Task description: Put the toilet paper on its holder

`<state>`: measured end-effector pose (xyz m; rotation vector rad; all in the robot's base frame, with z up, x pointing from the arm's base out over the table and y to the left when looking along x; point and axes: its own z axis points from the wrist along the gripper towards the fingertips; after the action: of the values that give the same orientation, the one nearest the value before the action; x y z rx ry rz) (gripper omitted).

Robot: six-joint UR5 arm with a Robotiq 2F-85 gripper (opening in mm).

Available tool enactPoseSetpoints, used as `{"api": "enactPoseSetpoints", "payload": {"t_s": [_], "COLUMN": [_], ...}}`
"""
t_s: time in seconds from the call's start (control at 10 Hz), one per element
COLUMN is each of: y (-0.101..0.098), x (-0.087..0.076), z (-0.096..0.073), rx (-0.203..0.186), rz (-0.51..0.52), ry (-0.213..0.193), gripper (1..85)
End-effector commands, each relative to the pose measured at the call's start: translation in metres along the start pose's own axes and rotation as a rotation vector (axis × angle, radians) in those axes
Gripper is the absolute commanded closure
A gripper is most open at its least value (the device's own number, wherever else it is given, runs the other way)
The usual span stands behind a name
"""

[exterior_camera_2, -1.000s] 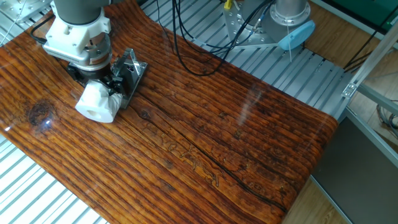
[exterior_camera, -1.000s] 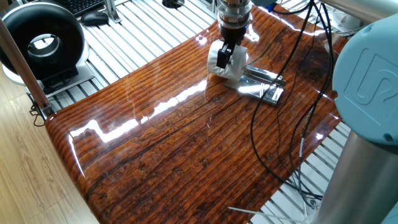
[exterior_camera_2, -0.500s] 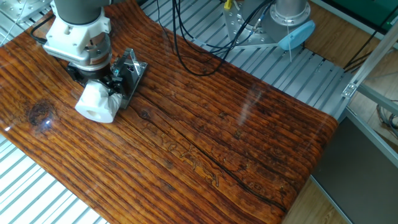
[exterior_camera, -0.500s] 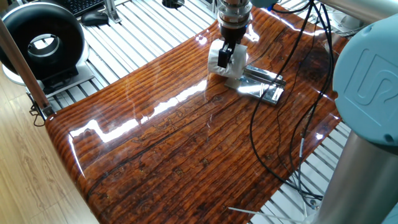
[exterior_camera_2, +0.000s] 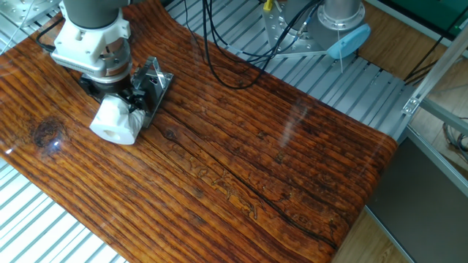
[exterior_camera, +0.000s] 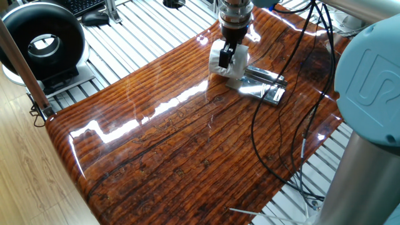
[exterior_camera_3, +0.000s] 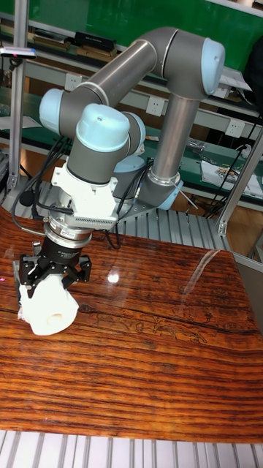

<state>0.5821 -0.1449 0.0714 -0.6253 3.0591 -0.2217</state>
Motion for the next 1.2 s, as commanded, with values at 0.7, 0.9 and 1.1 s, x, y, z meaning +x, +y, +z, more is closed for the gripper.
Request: {"api": "enactPoseSetpoints", "payload": {"t_s": [0.7, 0.9, 1.1], "y": [-0.016, -0.015, -0.019], "x": [0.008, 0.006, 0.006], "z": [-0.001, -0.001, -0.001], "rx": [0.059, 0.054, 0.068], "rz": [0.081, 0.095, 0.099], "ry": [0.025, 0.019, 0.016], "gripper": [84.7, 84.7, 84.7]}}
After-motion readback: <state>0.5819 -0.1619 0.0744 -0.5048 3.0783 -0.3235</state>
